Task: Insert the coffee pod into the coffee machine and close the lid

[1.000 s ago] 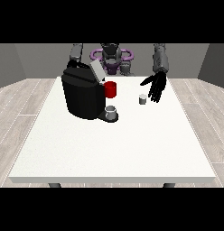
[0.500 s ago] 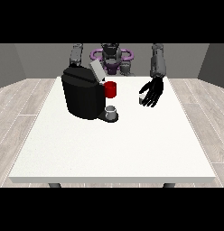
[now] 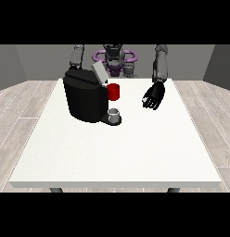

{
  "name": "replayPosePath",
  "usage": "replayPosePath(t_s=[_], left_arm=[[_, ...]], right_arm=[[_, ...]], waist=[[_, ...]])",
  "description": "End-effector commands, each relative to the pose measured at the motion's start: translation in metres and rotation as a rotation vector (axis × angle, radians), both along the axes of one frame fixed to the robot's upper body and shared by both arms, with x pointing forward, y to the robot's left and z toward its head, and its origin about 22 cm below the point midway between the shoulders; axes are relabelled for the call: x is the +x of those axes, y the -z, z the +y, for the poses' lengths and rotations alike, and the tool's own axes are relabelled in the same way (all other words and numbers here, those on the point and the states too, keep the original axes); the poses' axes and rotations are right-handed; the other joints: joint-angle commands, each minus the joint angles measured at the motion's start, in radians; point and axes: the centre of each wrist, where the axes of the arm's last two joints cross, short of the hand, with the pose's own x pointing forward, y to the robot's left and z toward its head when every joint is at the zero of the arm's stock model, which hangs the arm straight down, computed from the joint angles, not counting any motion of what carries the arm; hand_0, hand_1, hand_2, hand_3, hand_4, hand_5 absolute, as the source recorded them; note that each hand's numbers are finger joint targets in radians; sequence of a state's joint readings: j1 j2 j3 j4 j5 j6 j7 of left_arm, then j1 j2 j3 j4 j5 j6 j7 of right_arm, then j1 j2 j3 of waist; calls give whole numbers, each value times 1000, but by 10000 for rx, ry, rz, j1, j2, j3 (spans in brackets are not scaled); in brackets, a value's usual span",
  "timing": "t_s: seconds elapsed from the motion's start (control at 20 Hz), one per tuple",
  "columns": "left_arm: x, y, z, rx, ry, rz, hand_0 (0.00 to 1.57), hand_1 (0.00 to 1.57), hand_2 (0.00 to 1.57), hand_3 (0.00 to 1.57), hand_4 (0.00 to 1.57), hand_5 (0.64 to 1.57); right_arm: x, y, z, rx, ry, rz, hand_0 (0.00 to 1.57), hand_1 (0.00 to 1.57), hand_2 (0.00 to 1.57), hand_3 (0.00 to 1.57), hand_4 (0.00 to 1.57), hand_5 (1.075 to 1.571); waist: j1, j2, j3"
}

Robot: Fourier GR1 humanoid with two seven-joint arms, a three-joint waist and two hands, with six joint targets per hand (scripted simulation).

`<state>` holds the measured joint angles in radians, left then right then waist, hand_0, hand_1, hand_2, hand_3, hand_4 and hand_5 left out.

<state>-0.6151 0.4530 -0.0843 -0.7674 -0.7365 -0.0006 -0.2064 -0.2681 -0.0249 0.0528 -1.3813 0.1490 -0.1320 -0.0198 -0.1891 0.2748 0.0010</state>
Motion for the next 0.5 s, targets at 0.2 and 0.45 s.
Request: replayPosePath(t_s=[0.2,0.45], left_arm=[[2,15,-5,1251,435,1354,730,730,961,849,392,1571],[6,23,-30,1065,763,1299,1036,1036,1121,1006,395,1571]], right_arm=[[-2,23,-4,174,350,663,0,0,0,0,0,1571],[3,23,-13,-637,1040,1156,0,0,0,0,0,1571]], waist=[[291,-434,-9],[402,-781,-12]])
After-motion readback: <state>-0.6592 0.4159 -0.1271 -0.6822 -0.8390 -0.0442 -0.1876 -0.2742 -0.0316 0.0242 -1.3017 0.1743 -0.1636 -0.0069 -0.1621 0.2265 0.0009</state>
